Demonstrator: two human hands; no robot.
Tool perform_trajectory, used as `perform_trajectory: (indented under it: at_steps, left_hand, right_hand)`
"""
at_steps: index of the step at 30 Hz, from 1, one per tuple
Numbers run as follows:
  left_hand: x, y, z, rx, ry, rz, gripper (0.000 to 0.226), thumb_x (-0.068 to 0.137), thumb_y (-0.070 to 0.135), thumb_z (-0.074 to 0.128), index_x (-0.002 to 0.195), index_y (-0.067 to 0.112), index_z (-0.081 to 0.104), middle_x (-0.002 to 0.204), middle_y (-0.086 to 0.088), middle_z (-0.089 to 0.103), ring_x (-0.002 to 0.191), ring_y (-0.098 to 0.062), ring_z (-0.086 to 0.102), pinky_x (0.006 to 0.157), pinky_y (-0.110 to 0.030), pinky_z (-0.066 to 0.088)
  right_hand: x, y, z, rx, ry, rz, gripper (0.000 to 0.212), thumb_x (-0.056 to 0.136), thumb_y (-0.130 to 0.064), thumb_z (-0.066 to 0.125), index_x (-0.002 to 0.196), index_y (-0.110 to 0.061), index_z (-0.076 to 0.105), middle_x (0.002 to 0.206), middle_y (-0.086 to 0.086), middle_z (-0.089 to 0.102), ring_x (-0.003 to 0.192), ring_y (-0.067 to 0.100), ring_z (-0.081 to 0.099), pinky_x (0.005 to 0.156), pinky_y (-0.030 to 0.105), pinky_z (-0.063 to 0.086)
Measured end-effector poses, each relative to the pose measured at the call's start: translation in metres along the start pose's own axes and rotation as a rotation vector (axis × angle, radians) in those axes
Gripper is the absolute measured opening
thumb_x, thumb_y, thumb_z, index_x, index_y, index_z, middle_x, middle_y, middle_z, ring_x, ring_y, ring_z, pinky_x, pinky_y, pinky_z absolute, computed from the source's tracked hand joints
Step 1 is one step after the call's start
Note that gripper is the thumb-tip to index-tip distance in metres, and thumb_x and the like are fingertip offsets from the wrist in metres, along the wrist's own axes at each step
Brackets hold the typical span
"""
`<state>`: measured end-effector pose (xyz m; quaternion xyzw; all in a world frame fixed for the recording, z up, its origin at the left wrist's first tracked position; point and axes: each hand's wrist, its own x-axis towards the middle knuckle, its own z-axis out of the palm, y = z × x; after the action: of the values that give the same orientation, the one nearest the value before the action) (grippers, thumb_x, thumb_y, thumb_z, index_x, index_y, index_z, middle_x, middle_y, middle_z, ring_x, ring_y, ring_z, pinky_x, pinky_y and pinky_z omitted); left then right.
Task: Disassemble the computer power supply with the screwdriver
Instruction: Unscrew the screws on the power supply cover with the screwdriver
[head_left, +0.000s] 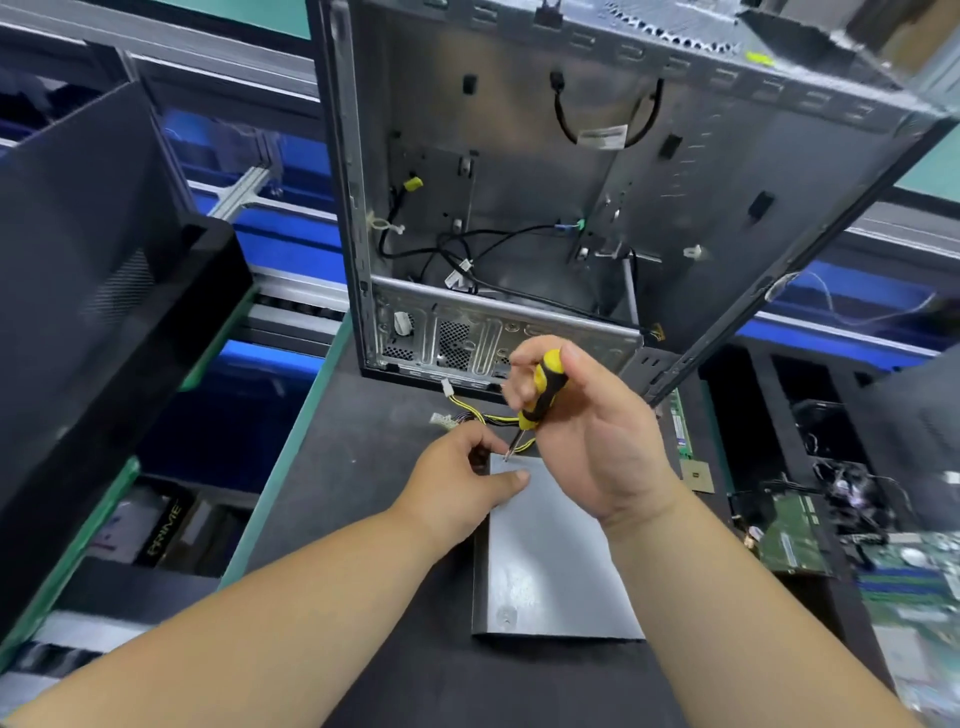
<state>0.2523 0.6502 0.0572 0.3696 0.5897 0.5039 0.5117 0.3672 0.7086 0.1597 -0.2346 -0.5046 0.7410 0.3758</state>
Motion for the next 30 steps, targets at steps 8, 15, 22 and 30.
perform_trajectory:
  at_steps: [8, 15, 22, 30]
  left_hand:
    - [0.0, 0.002, -0.002, 0.046, -0.008, 0.006, 0.026, 0.068, 0.028, 0.084, 0.076, 0.038, 0.061, 0.081, 0.0, 0.061, 0.074, -0.015, 0.056, 0.069, -0.035, 0.051]
    - [-0.002, 0.003, -0.002, 0.076, 0.001, -0.006, 0.029, 0.072, 0.026, 0.086, 0.079, 0.039, 0.061, 0.084, 0.002, 0.059, 0.077, -0.015, 0.055, 0.075, -0.036, 0.053]
    - [-0.004, 0.007, -0.002, 0.061, -0.004, -0.032, 0.026, 0.072, 0.028, 0.085, 0.079, 0.035, 0.062, 0.098, -0.012, 0.067, 0.095, -0.033, 0.065, 0.084, -0.046, 0.057]
    - [-0.004, 0.008, -0.002, 0.032, -0.014, -0.046, 0.024, 0.075, 0.02, 0.085, 0.083, 0.027, 0.062, 0.088, -0.006, 0.065, 0.077, -0.015, 0.062, 0.074, -0.037, 0.057]
  right_hand:
    - [0.007, -0.006, -0.003, 0.04, 0.157, -0.011, 0.035, 0.1, -0.032, 0.036, 0.077, -0.012, 0.054, 0.057, 0.002, 0.04, 0.064, 0.021, 0.035, 0.072, 0.033, 0.031]
    - [0.005, -0.011, -0.009, -0.013, 0.171, -0.001, 0.043, 0.099, -0.048, 0.037, 0.078, -0.012, 0.049, 0.058, 0.002, 0.039, 0.064, 0.022, 0.031, 0.07, 0.036, 0.03]
    - [-0.013, -0.039, -0.026, -1.19, 0.326, 0.064, 0.023, 0.091, -0.051, 0.06, 0.085, -0.029, 0.053, 0.074, -0.013, 0.063, 0.068, 0.002, 0.056, 0.061, 0.032, 0.043]
    - [-0.007, -0.072, -0.007, -1.499, 0.066, 0.137, 0.018, 0.089, -0.03, 0.07, 0.086, -0.033, 0.052, 0.072, -0.017, 0.061, 0.07, -0.006, 0.054, 0.055, 0.017, 0.036]
